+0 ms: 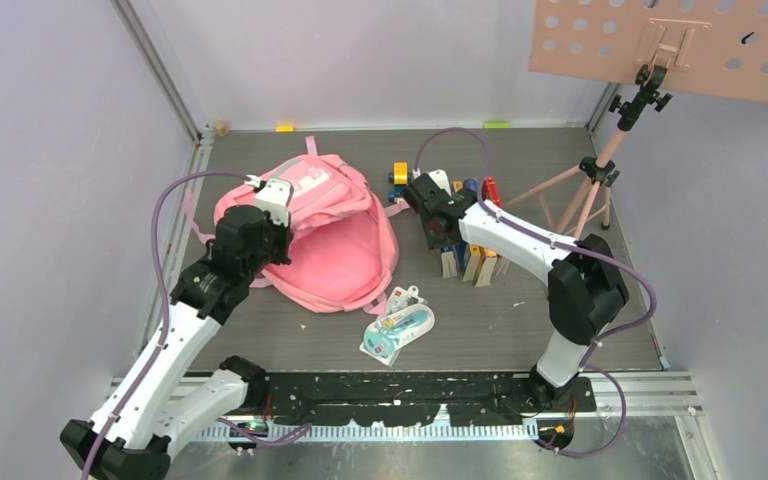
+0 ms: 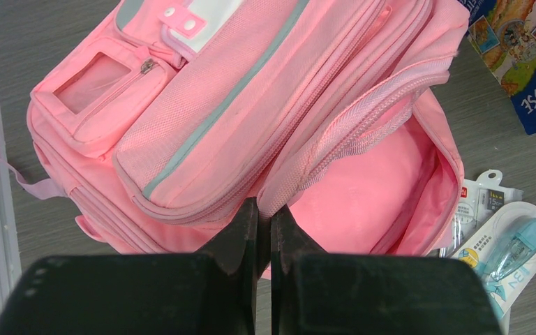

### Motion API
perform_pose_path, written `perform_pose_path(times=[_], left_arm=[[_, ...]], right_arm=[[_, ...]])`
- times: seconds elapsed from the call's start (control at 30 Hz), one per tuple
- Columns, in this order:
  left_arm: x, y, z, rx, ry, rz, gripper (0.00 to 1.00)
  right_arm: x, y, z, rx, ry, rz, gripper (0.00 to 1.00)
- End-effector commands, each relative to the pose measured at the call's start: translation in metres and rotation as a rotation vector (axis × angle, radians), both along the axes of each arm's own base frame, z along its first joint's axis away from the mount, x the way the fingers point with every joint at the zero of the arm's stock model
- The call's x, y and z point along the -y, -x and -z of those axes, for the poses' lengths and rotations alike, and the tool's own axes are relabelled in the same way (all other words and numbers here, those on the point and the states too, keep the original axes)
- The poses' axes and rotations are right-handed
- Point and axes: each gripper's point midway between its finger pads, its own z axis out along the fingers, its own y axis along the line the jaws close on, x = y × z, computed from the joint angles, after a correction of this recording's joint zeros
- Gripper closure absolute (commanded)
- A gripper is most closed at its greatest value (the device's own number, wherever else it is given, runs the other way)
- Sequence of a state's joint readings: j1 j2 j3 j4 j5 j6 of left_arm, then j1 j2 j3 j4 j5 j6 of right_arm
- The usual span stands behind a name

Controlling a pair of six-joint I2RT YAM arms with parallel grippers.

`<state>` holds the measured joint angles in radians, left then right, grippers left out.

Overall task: Pack the student bag
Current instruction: Pick up the book from the center of the board.

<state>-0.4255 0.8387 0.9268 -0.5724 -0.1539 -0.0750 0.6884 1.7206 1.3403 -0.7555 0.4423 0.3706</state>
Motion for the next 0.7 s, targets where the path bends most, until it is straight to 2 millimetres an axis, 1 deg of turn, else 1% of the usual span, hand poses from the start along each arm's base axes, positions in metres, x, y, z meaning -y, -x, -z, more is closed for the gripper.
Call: perform_pose_path(times=[0.0,0.03,0.07,0.1,0.13,0.17,0.2,0.23,0.27,0.3,0.33,0.4,0.5,0.53,0.57,0.6,0.63,0.67], left_arm=[[-0.006,-0.010,-0.035,0.133,0.055,-0.056,1.00],[-0.006,-0.010,-0.035,0.135,0.058,-0.055,1.00],[-0.005,-0.010,-0.036,0.136,0.061,-0.052,1.00],[-0.005,-0.009,-0.036,0.137,0.064,-0.052,1.00],[-0.005,-0.009,-0.037,0.137,0.068,-0.052,1.00],[-0.005,-0.009,-0.038,0.137,0.071,-0.053,1.00],[-0.004,-0.009,-0.038,0.139,0.075,-0.053,1.00],[-0.004,-0.009,-0.040,0.143,0.082,-0.053,1.00],[-0.003,-0.009,-0.042,0.147,0.090,-0.050,1.00],[-0.002,-0.009,-0.043,0.151,0.100,-0.050,1.00],[-0.001,-0.008,-0.045,0.157,0.111,-0.044,1.00],[0.001,-0.008,-0.049,0.166,0.130,-0.039,1.00],[0.002,-0.008,-0.054,0.179,0.152,-0.043,1.00],[0.002,-0.008,-0.056,0.185,0.161,-0.045,1.00],[0.002,-0.008,-0.058,0.190,0.170,-0.046,1.00],[0.002,-0.008,-0.060,0.195,0.180,-0.045,1.00],[0.002,-0.009,-0.062,0.201,0.189,-0.043,1.00],[0.004,-0.009,-0.064,0.206,0.198,-0.036,1.00]], right_arm=[[-0.010,-0.016,-0.045,0.111,-0.069,0.007,0.99],[-0.011,-0.014,-0.064,0.137,-0.095,0.003,0.99],[-0.010,-0.012,-0.073,0.149,-0.109,-0.002,1.00],[-0.013,-0.010,-0.092,0.178,-0.153,-0.015,1.00],[-0.013,-0.006,-0.101,0.185,-0.175,-0.024,1.00],[-0.015,-0.001,-0.117,0.202,-0.223,-0.042,1.00],[-0.016,0.004,-0.124,0.202,-0.245,-0.053,1.00],[-0.021,0.012,-0.136,0.202,-0.300,-0.084,1.00],[-0.024,0.017,-0.141,0.196,-0.329,-0.101,1.00],[-0.032,0.028,-0.148,0.179,-0.396,-0.136,1.00],[-0.036,0.034,-0.152,0.171,-0.434,-0.155,0.99],[-0.056,0.058,-0.159,0.094,-0.570,-0.240,0.99],[-0.072,0.084,-0.171,0.025,-0.706,-0.281,1.00],[-0.080,0.092,-0.170,-0.011,-0.752,-0.308,1.00],[-0.085,0.099,-0.175,-0.031,-0.803,-0.308,1.00],[-0.095,0.109,-0.176,-0.065,-0.863,-0.346,1.00],[-0.103,0.116,-0.176,-0.100,-0.912,-0.343,1.00],[-0.115,0.123,-0.175,-0.142,-0.981,-0.367,1.00]])
